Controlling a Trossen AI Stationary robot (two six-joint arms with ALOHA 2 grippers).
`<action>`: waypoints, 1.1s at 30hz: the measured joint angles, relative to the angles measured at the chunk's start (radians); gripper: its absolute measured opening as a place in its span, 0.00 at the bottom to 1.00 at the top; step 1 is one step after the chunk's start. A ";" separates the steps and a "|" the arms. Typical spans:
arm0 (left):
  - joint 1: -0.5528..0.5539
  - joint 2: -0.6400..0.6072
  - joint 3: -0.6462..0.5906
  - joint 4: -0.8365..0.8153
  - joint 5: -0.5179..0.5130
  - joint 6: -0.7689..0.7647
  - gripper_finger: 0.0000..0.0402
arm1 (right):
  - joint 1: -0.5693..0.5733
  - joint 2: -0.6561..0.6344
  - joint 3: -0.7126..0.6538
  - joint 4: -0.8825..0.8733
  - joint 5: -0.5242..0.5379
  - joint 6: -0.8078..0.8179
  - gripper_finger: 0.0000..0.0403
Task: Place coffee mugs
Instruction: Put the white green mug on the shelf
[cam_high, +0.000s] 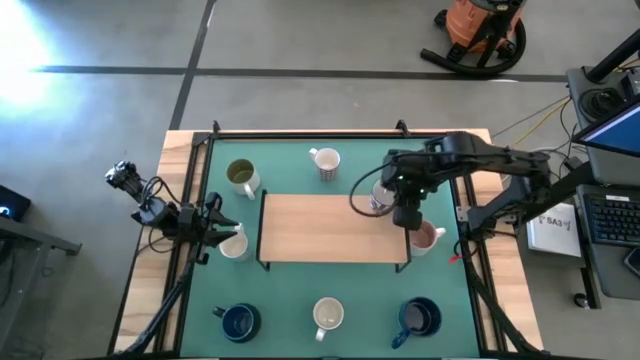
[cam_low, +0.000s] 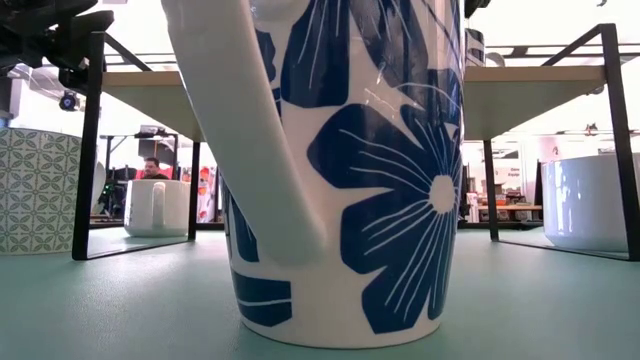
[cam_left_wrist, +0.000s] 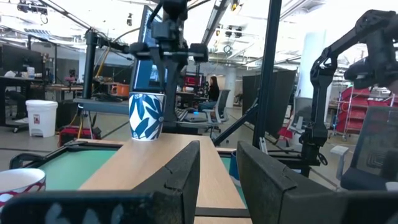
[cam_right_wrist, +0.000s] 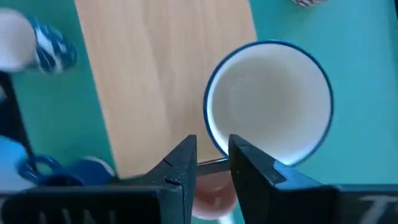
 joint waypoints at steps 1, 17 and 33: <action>0.000 0.000 0.000 0.000 0.000 0.000 0.22 | 0.000 -0.004 0.007 0.004 -0.004 0.040 0.19; 0.000 0.000 0.000 0.000 0.000 0.000 0.22 | 0.267 -0.072 -0.120 0.002 -0.084 0.489 0.17; 0.000 0.000 0.000 -0.001 0.000 0.000 0.22 | 0.459 -0.082 -0.370 0.004 -0.072 0.470 0.17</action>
